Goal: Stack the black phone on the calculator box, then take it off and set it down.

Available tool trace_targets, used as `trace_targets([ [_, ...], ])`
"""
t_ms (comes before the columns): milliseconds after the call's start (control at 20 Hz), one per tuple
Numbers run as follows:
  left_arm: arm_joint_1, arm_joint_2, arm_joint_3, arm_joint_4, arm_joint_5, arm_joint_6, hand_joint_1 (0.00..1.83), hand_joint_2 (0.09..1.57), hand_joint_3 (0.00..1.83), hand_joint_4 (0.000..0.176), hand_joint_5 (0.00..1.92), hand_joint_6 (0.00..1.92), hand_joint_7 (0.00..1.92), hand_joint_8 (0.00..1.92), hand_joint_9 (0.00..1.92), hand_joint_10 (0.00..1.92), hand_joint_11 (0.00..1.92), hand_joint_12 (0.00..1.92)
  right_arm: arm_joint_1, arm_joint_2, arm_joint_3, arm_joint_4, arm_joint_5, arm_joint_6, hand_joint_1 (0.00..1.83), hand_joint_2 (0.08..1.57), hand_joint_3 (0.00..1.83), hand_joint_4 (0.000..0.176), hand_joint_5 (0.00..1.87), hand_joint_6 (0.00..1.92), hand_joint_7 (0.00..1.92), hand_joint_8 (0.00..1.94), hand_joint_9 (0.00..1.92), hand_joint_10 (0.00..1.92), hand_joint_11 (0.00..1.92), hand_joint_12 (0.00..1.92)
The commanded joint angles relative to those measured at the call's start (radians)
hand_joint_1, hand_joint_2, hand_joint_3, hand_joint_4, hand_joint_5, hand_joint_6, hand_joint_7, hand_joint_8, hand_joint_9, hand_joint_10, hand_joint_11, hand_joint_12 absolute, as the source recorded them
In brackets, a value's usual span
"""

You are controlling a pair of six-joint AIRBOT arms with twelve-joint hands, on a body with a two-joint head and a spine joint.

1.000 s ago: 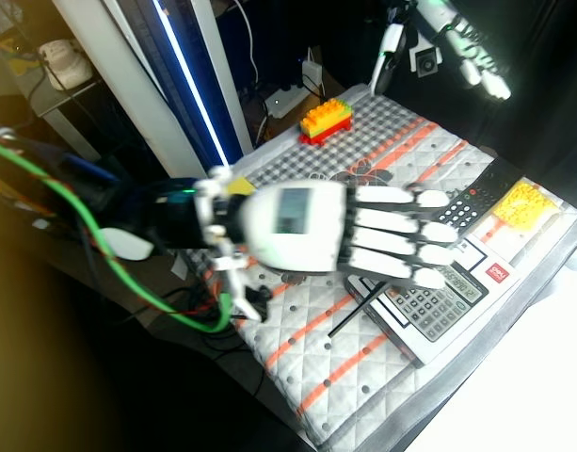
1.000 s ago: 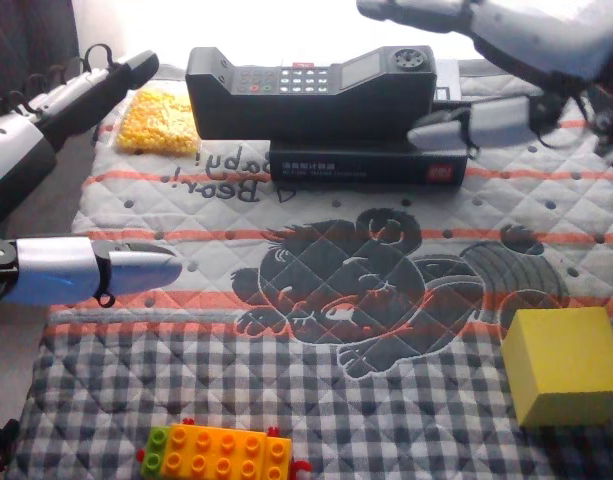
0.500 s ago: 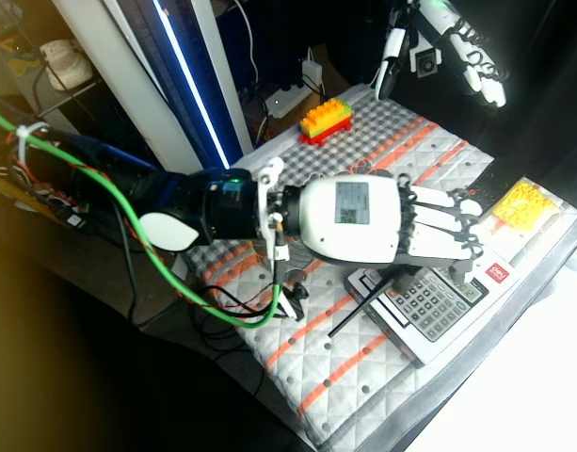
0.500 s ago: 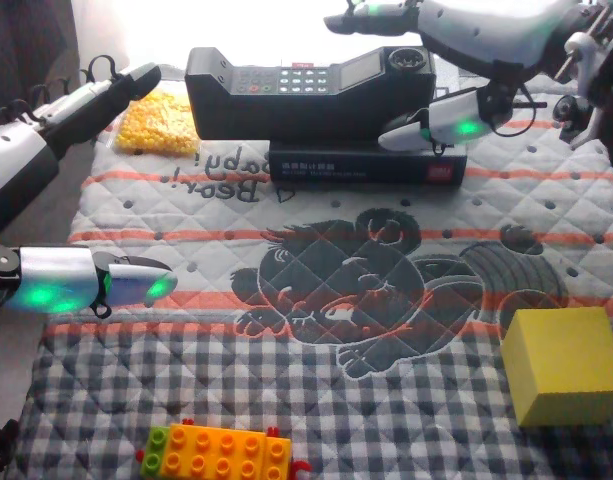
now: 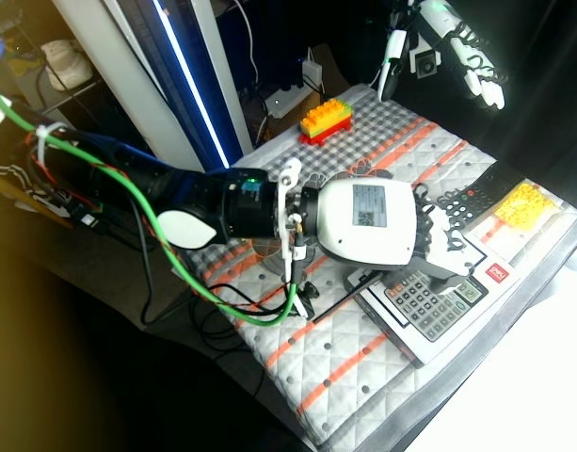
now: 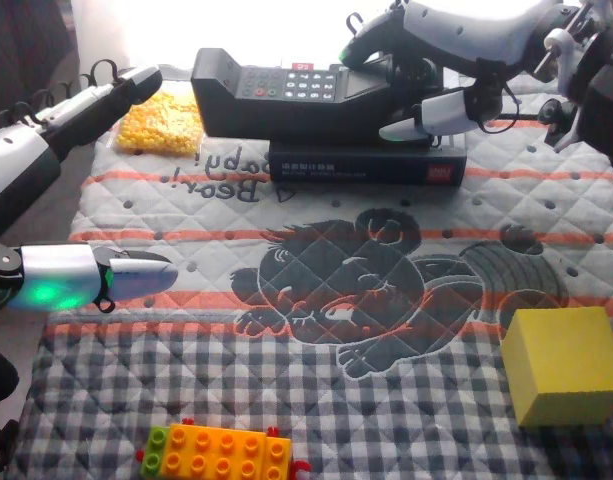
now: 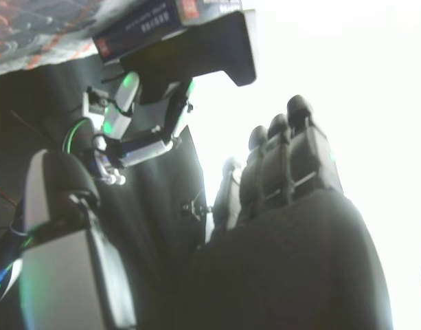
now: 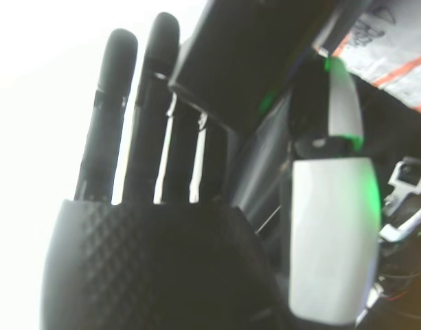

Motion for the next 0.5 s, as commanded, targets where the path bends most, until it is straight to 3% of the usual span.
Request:
trace_targets([
  [0,-0.008,0.002,0.003,0.014,-0.118,-0.006,0.9,0.84,0.0,0.176,0.07,0.0,0.11,0.0,0.1,0.0,0.0,0.4,0.012,0.004,0.008,-0.002,0.074,-0.014,1.36,1.12,0.0,0.0,0.88,1.09,0.97,0.92,0.96,1.17,0.78,1.16],
  [50,-0.008,0.002,0.003,0.014,-0.118,-0.006,0.94,0.83,0.0,0.176,0.07,0.0,0.11,0.0,0.09,0.0,0.0,0.41,0.011,0.004,0.008,-0.002,0.073,-0.014,1.24,1.14,0.0,0.0,0.87,1.12,1.0,0.97,1.05,0.85,0.92,1.15],
  [150,-0.008,0.001,0.003,0.014,-0.12,-0.006,0.97,0.81,0.0,0.176,0.08,0.0,0.11,0.0,0.09,0.0,0.0,0.36,0.011,0.004,0.011,-0.002,0.07,-0.014,1.23,1.12,0.0,0.0,0.92,1.0,1.04,0.99,1.19,0.63,1.09,1.06],
  [200,-0.008,0.001,0.002,0.014,-0.12,-0.006,0.98,0.81,0.0,0.176,0.09,0.0,0.11,0.0,0.09,0.0,0.0,0.33,0.011,0.004,0.012,-0.002,0.07,-0.014,1.24,1.12,0.0,0.0,0.93,0.99,1.06,0.96,1.19,0.59,1.04,1.09],
  [250,-0.008,0.001,0.002,0.014,-0.12,-0.006,0.98,0.81,0.0,0.176,0.09,0.0,0.1,0.0,0.08,0.0,0.0,0.32,0.011,0.005,0.011,-0.002,0.07,-0.014,1.24,1.11,0.0,0.0,0.93,0.99,1.07,0.95,1.2,0.58,1.03,1.1],
  [300,-0.008,0.0,0.002,0.013,-0.12,-0.006,0.95,0.81,0.0,0.176,0.07,0.0,0.09,0.0,0.08,0.0,0.0,0.3,0.011,0.005,0.008,-0.002,0.071,-0.014,1.36,1.07,0.01,0.0,0.98,0.84,1.1,0.8,1.1,1.0,1.01,1.14],
  [350,-0.007,-0.002,0.002,0.01,-0.12,-0.006,0.93,0.81,0.0,0.176,0.06,0.0,0.09,0.0,0.08,0.0,0.0,0.29,0.011,0.005,0.002,-0.001,0.072,-0.014,1.38,1.09,0.0,0.0,0.93,0.9,1.05,0.85,1.03,1.12,0.99,1.14],
  [450,-0.005,-0.004,0.001,0.008,-0.122,-0.006,0.9,0.83,0.01,0.176,0.07,0.0,0.1,0.0,0.09,0.0,0.0,0.29,0.012,0.031,-0.02,-0.001,0.099,-0.014,1.39,1.09,0.0,0.0,0.91,0.92,1.05,0.85,1.04,1.12,1.0,1.05],
])
